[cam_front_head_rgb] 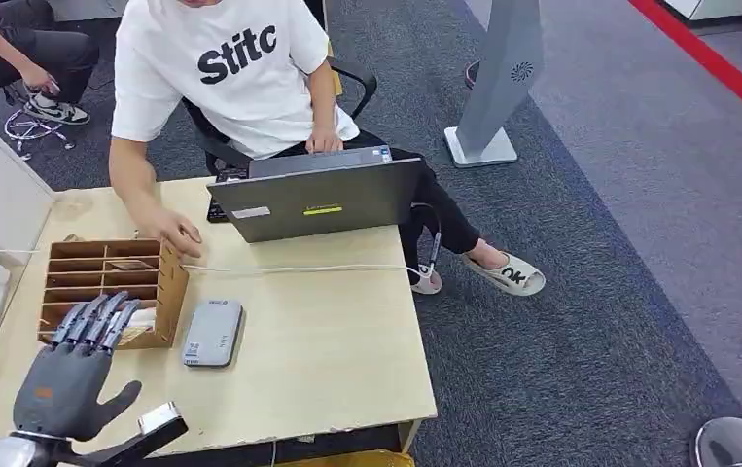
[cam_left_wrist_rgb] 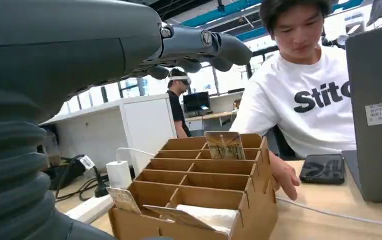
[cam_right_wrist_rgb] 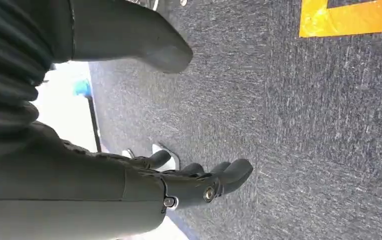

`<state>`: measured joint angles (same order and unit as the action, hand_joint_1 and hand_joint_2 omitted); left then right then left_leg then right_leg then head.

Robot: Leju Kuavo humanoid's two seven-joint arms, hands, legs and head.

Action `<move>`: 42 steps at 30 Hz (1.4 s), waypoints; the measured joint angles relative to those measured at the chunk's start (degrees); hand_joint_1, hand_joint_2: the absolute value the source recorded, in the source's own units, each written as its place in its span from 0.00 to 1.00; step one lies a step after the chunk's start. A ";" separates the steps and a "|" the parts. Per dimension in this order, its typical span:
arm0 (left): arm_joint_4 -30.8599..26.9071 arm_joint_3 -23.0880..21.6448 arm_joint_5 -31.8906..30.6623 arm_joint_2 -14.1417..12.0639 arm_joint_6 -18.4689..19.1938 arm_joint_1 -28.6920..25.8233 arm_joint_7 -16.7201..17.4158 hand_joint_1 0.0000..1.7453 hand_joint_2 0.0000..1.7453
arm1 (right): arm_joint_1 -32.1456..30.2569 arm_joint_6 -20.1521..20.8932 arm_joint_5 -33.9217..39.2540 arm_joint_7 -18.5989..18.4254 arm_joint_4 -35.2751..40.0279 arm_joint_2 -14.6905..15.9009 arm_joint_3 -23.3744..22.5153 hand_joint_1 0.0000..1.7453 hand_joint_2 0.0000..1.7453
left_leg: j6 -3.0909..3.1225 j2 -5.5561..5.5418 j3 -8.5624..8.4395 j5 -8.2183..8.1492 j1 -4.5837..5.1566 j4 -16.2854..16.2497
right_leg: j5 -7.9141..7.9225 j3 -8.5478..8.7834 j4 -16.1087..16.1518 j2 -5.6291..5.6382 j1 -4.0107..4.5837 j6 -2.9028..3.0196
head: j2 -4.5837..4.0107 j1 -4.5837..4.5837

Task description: Pass the card to the sensor for recognition and then transmit it.

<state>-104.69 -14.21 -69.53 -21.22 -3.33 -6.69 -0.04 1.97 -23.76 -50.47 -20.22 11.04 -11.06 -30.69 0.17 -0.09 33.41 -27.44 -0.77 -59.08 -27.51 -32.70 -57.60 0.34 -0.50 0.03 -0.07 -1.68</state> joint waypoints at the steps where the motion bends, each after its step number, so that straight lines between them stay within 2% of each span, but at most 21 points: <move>1: 0.09 0.00 0.11 -0.35 0.48 -0.16 0.00 0.00 1.00 | 0.01 0.00 -0.02 0.00 0.00 0.00 -0.04 0.00 1.00 | 0.00 0.00 0.00 0.00 -0.01 0.00 | 0.00 0.00 0.00 0.00 0.00 0.00 | 0.00 -0.02; 9: 1.27 0.17 1.09 -2.74 2.34 -1.57 0.50 0.00 1.00 | 0.01 0.11 -0.50 -0.09 0.00 0.00 -0.44 0.00 1.00 | 0.00 0.00 0.01 0.00 -0.02 0.01 | -0.01 -0.01 0.00 0.00 0.01 0.01 | 0.00 -0.02; 15: 3.96 1.46 -0.33 -2.62 1.95 -1.12 2.60 0.00 1.00 | 0.01 0.13 -1.20 -0.09 0.00 -0.02 -1.07 0.00 1.00 | 0.00 0.00 0.00 0.00 -0.01 0.01 | 0.00 0.00 0.00 0.00 0.01 0.00 | 0.00 -0.02; 18: 6.28 1.75 -4.66 -1.36 -0.33 0.24 4.50 0.00 1.00 | 0.04 0.15 -1.92 -0.28 0.00 -0.04 -1.27 0.00 1.00 | 0.00 -0.02 0.00 0.01 0.01 0.00 | 0.00 0.01 0.00 -0.02 0.00 0.00 | 0.00 -0.04; 24: 11.30 2.25 -9.64 1.95 -3.54 3.57 6.21 0.00 1.00 | 0.07 0.28 -3.06 -0.68 0.00 -0.22 -1.31 0.00 1.00 | 0.01 -0.02 -0.01 0.01 0.00 0.00 | 0.01 0.01 0.00 -0.04 0.00 0.00 | 0.00 -0.02; 37: 20.37 3.56 -10.53 6.75 -4.22 9.34 5.31 0.00 1.00 | 0.26 1.03 -4.81 -0.83 0.00 -0.24 -1.31 0.00 1.00 | 0.01 -0.02 -0.01 0.01 0.00 0.00 | 0.01 0.00 0.00 -0.01 0.00 0.01 | 0.00 -0.02; 39: 21.16 3.58 -10.56 7.12 -4.22 9.65 5.07 0.02 1.00 | 0.26 1.03 -4.81 -0.83 0.00 -0.24 -1.33 0.00 1.00 | 0.01 -0.01 -0.01 0.01 0.00 0.00 | 0.01 0.00 0.00 -0.01 0.00 0.01 | 0.00 -0.02; 42: 22.05 3.58 -10.51 7.63 -4.22 10.03 5.09 0.11 1.00 | 0.28 1.03 -4.96 -0.83 0.00 -0.24 -1.33 0.00 1.00 | 0.01 -0.01 -0.01 0.01 0.00 0.00 | 0.01 0.00 0.00 -0.01 0.00 0.01 | 0.00 -0.02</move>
<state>-82.64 -10.62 -80.04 -13.59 -7.54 3.34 5.05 2.25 -22.73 -55.43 -21.05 11.04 -11.30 -32.02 0.18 -0.10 33.40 -27.43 -0.77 -59.08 -27.50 -32.71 -57.60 0.33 -0.51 0.04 -0.07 -1.70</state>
